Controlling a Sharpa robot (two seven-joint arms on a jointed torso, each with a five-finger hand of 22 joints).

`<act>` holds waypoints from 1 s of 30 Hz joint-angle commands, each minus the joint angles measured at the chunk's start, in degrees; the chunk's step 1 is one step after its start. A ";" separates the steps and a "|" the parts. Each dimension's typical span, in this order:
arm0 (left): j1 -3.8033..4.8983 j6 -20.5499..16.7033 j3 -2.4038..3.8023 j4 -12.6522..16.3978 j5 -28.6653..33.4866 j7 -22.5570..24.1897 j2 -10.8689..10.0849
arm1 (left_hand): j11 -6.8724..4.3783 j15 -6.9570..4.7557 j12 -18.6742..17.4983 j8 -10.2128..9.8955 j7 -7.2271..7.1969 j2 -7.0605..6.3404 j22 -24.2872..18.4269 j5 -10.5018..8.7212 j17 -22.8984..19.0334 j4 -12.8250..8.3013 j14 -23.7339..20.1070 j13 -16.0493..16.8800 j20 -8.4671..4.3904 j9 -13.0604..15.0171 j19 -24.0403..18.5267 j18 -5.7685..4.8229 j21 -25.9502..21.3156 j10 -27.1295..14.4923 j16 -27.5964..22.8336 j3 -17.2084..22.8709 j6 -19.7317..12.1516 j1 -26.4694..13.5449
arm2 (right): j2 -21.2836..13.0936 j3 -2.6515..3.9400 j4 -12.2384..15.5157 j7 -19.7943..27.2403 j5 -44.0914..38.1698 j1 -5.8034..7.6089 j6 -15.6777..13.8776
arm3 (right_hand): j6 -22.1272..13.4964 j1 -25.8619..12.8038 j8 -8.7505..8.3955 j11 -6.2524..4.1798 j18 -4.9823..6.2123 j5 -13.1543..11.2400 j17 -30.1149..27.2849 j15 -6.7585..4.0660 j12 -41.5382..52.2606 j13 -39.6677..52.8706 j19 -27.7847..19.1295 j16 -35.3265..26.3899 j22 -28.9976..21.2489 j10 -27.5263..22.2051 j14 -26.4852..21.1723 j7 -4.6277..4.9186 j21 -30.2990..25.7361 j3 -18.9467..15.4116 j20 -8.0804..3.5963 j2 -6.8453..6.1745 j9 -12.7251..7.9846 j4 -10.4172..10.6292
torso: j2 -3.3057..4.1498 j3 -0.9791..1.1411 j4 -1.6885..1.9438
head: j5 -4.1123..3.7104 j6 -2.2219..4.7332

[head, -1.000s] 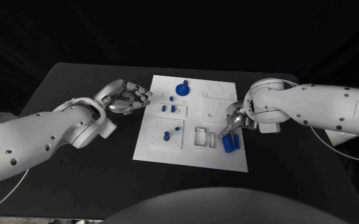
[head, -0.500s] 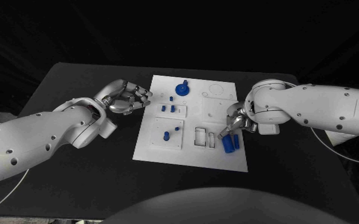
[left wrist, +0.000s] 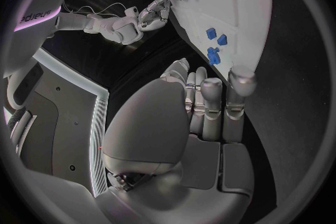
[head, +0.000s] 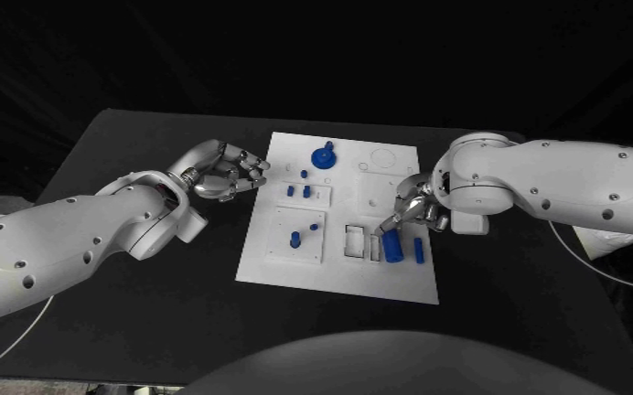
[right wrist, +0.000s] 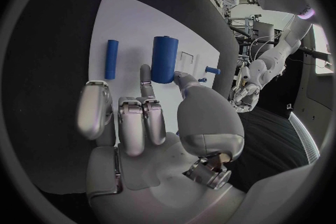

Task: Assemble the parts on the task board

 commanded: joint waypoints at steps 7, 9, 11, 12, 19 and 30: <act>0.01 0.98 0.03 -0.02 0.31 -0.12 0.33 | 0.29 0.01 0.23 -0.35 0.29 0.33 5.41 0.43 -0.18 0.07 -0.36 -0.07 0.11 -0.04 -0.38 0.96 -0.50 -0.30 -0.45 0.38 -0.05 0.12 | 0.52 0.00 0.43 0.71 3.59 2.27 -1.09 | -0.56 -0.62 0.39 -0.31 0.95 -0.26 15.08 -0.41 0.22 15.10 -0.58 0.20 9.11 6.07 5.87 -0.47 -0.60 7.41 -0.12 0.10 0.68 -6.89 | 0.08 0.00 -0.04 | 0.23 0.01; 0.01 1.03 0.03 -0.06 0.31 -0.16 0.38 | 0.29 0.01 0.23 -0.35 0.29 0.33 5.41 0.43 -0.18 0.07 -0.36 -0.07 0.11 -0.04 -0.38 0.96 -0.50 -0.30 -0.45 0.38 -0.05 0.12 | 0.81 0.00 0.38 0.70 4.08 2.60 -1.23 | -0.62 -0.68 0.39 -0.30 0.96 -0.29 15.08 -0.41 0.22 15.10 -0.60 0.20 9.10 6.07 5.87 -0.45 -0.64 7.46 -0.12 0.11 0.75 -6.87 | 0.08 -0.01 -0.08 | 0.24 0.01; 0.01 1.10 0.03 -0.08 0.31 -0.20 0.45 | 0.29 0.01 0.23 -0.35 0.29 0.33 5.41 0.43 -0.18 0.07 -0.36 -0.07 0.11 -0.04 -0.38 0.96 -0.50 -0.30 -0.45 0.38 -0.05 0.12 | 1.22 0.01 0.27 0.69 4.57 2.82 -1.39 | -0.81 -0.92 0.40 -0.27 0.96 -0.51 15.08 -0.39 0.22 15.10 -0.61 0.20 9.10 6.07 5.87 -0.39 -0.69 7.58 -0.11 0.12 0.98 -6.80 | 0.04 -0.02 -0.07 | 0.19 0.01; 0.01 1.12 0.03 -0.09 0.31 -0.21 0.48 | 0.29 0.01 0.23 -0.35 0.29 0.33 5.41 0.43 -0.18 0.07 -0.36 -0.07 0.11 -0.04 -0.38 0.96 -0.50 -0.30 -0.45 0.38 -0.05 0.12 | 1.40 0.01 0.21 0.70 4.78 2.88 -1.37 | -0.82 -0.93 0.40 -0.26 0.96 -0.52 15.08 -0.39 0.22 15.10 -0.62 0.20 9.10 6.07 5.87 -0.39 -0.70 7.59 -0.11 0.12 0.99 -6.79 | 0.05 -0.01 -0.05 | 0.14 0.01; 0.01 1.31 0.03 -0.14 0.31 -0.27 0.66 | 0.30 0.02 0.23 -0.36 0.28 0.31 5.39 0.46 -0.21 0.08 -0.38 -0.07 0.12 -0.05 -0.42 0.98 -0.61 -0.32 -0.46 0.38 -0.08 0.09 | 3.48 0.00 -0.75 0.63 5.74 2.82 -1.24 | -1.91 -1.53 0.00 -0.01 1.14 -1.31 15.08 -0.19 0.22 15.10 -1.12 0.20 8.83 6.07 5.87 -0.07 -1.68 8.15 0.02 0.20 1.48 -6.69 | 0.06 -0.08 -0.09 | 0.09 0.01; 0.01 1.30 0.03 -0.12 0.31 -0.23 0.65 | 0.33 0.04 0.24 -0.41 0.25 0.30 5.39 0.50 -0.28 0.10 -0.41 -0.08 0.13 -0.06 -0.43 0.98 -0.65 -0.34 -0.50 0.38 -0.16 0.06 | 5.37 -0.02 -2.10 0.39 5.92 0.97 -1.50 | -3.07 -2.89 -0.80 0.52 1.38 -3.38 15.08 0.25 0.22 15.10 -1.85 0.20 8.46 6.07 5.87 0.50 -3.13 8.65 0.39 0.39 1.71 -6.11 | 0.03 -0.02 0.00 | 0.24 0.01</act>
